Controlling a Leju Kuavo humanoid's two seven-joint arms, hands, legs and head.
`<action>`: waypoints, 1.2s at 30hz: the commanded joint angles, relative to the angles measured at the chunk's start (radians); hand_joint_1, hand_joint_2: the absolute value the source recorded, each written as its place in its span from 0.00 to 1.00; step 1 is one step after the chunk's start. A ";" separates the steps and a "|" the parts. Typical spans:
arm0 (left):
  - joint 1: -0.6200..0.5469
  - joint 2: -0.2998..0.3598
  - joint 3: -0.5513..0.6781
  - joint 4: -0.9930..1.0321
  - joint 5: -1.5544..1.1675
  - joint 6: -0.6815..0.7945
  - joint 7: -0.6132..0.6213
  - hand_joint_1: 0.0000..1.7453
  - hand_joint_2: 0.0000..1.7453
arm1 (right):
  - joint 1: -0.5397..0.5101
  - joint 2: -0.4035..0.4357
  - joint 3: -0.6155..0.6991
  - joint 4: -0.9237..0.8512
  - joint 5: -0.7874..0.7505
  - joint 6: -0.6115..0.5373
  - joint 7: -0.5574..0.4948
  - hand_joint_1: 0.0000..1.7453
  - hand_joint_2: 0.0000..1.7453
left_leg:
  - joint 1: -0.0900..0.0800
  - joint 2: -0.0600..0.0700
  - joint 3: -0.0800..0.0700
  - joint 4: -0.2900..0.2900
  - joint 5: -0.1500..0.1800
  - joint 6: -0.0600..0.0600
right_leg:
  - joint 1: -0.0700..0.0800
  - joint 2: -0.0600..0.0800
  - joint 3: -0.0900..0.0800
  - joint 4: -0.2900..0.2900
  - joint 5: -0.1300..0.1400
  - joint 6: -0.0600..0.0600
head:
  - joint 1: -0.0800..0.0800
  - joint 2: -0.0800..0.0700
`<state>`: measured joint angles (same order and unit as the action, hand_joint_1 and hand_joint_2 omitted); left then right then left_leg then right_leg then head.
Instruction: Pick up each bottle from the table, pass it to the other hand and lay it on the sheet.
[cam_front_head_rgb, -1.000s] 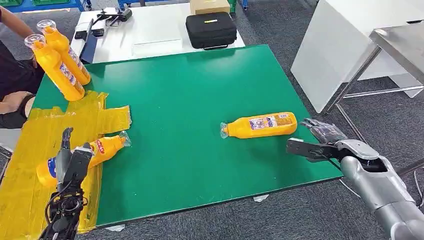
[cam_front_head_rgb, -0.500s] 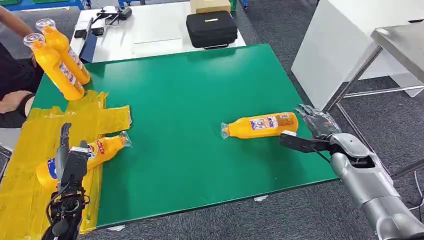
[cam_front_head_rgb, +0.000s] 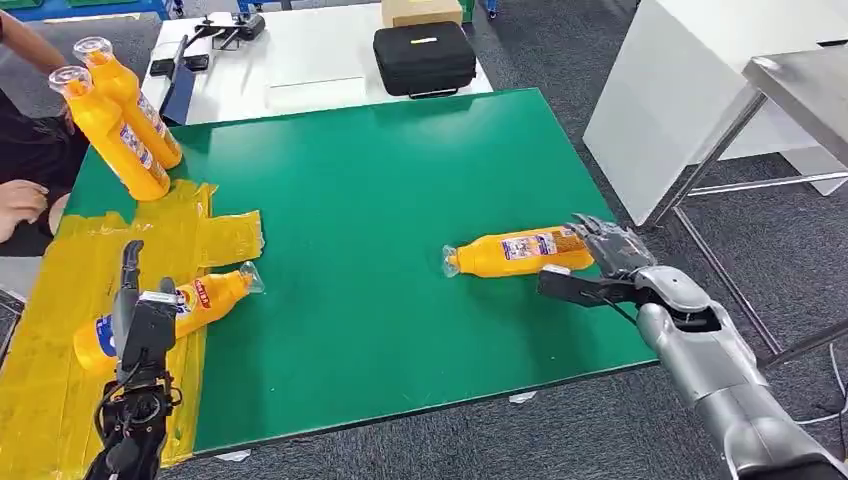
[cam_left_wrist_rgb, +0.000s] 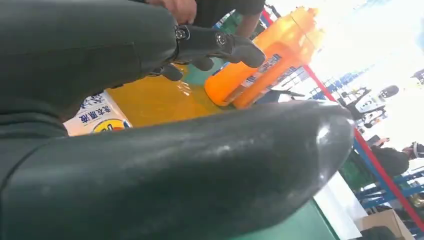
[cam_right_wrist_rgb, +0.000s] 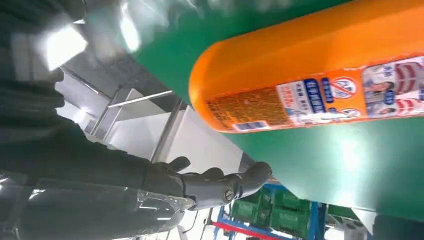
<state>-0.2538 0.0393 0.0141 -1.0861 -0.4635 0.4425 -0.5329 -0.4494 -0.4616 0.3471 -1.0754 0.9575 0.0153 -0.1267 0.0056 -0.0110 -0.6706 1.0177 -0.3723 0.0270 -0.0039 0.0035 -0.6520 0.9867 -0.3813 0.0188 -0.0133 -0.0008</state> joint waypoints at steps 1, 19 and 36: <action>-0.011 -0.019 0.003 -0.007 0.022 -0.019 0.000 0.00 0.00 | -0.152 0.080 0.059 0.220 0.017 0.010 -0.010 0.00 1.00 | 0.000 0.004 0.003 0.000 -0.002 -0.001 | 0.000 0.003 0.003 0.000 -0.001 0.000 | 0.000 0.000; -0.004 -0.008 -0.071 -0.124 0.167 -0.054 -0.044 0.00 0.00 | -0.398 0.154 0.195 0.699 0.033 0.036 -0.058 0.34 1.00 | 0.000 0.002 0.002 0.000 -0.001 0.000 | 0.000 0.001 0.002 0.000 -0.001 0.000 | 0.000 0.000; -0.041 0.004 -0.112 -0.102 0.199 -0.065 -0.039 0.00 0.00 | -0.366 0.183 0.229 0.767 0.027 0.077 -0.053 1.00 1.00 | 0.001 0.001 0.010 -0.001 -0.001 -0.001 | 0.001 -0.001 0.010 -0.002 -0.001 0.000 | -0.001 0.000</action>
<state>-0.2559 0.0286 -0.0633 -1.2325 -0.2705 0.3872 -0.5764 -0.8328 -0.3098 0.5222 -0.4120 0.9873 0.0748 -0.1793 0.0057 -0.0100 -0.6655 1.0177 -0.3725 0.0272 -0.0039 0.0038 -0.6482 0.9866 -0.3815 0.0188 -0.0141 -0.0008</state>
